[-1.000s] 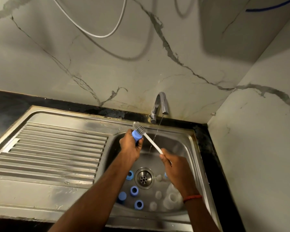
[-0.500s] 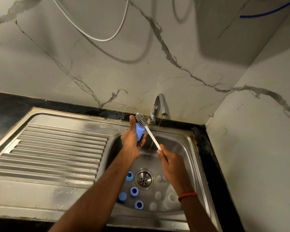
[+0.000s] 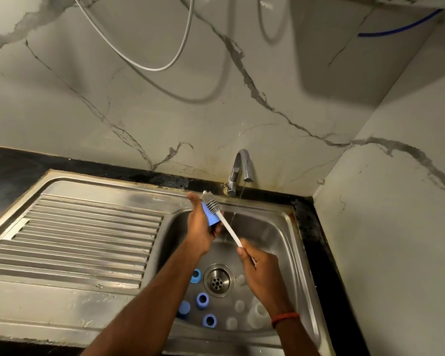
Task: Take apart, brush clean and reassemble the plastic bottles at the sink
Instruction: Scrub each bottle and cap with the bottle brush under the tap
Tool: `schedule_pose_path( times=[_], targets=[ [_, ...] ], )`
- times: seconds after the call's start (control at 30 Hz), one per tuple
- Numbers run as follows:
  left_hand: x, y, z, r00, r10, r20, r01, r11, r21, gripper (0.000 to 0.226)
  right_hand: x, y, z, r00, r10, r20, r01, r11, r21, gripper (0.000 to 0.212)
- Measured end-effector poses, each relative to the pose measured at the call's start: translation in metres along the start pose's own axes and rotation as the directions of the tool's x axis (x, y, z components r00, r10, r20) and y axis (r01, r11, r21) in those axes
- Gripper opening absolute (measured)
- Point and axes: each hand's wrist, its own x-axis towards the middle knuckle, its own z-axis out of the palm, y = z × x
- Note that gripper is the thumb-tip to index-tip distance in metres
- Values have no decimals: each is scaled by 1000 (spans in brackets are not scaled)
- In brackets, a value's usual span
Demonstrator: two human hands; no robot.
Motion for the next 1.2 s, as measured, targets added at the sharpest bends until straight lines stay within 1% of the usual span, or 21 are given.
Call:
schedule_pose_path(
  times=[0.03,0.07,0.13,0.17,0.23,0.3,0.33,0.4,0.5,0.57,0.67,0.7,0.73,0.8,0.87,0.9,0.97,1.03,1.13,1.2],
  targets=[
    [4,4,-5,999,-26,-22,25,999,-31,90,-5,5,1,1000,-3,29,2,1000,17,30],
    [9,9,-11,999,-28,-20,28,999,-24,95,-11,8,1,999,-1,54,-1,999,37,29],
    [13,15,-18,1000,-12,19,11,1000,3,102,-19,10,0,996,1,85,-5,999,47,26],
    [14,12,-18,1000,-4,28,4,1000,17,99,-20,9,0,997,1,83,-5,999,49,26],
    [13,3,-12,1000,13,13,-14,998,63,81,-12,4,2,999,2,43,-3,999,37,27],
    [11,-1,-4,1000,14,-17,-12,996,85,63,2,-6,3,1000,1,11,-1,1000,-30,30],
    [11,1,-2,1000,17,-23,-16,997,74,58,8,-10,3,1000,1,5,0,998,-55,31],
    [16,10,-5,999,44,-28,-43,998,37,58,10,-15,3,1000,-13,16,14,998,-69,31],
    [18,18,-15,995,87,-46,-86,996,30,59,-8,-13,1,997,7,78,-9,999,31,27],
    [15,11,-19,998,64,-14,-64,997,34,60,-9,-12,-1,996,46,77,-49,998,33,27],
    [10,-4,-18,995,12,103,-9,1000,-26,76,8,-18,-3,999,30,31,-26,992,-120,28],
    [10,-3,-18,995,6,103,-1,999,-44,75,12,-22,-4,999,25,35,-20,991,-133,29],
    [11,1,-18,997,2,83,2,999,-51,67,13,-25,-3,999,21,47,-16,993,-114,29],
    [16,11,-21,999,8,50,-2,994,-106,54,6,-27,0,996,19,86,-17,1000,-22,25],
    [18,19,-27,1000,-19,4,20,977,-214,50,-5,-26,2,991,19,130,-27,998,62,19],
    [17,20,-30,999,-47,4,46,965,-258,50,-8,-25,1,989,30,145,-42,996,81,19],
    [12,16,-32,994,-112,17,112,944,-310,53,-6,-23,0,986,73,151,-86,993,79,20],
    [7,12,-32,991,-135,25,135,936,-324,57,1,-23,2,985,103,136,-113,992,63,19],
    [1,11,-29,987,-145,68,159,940,-304,69,10,-30,5,991,81,109,-81,997,-9,23],
    [1,15,-27,983,-155,102,181,924,-337,64,12,-31,4,991,80,109,-78,997,-17,22]
  ],
)
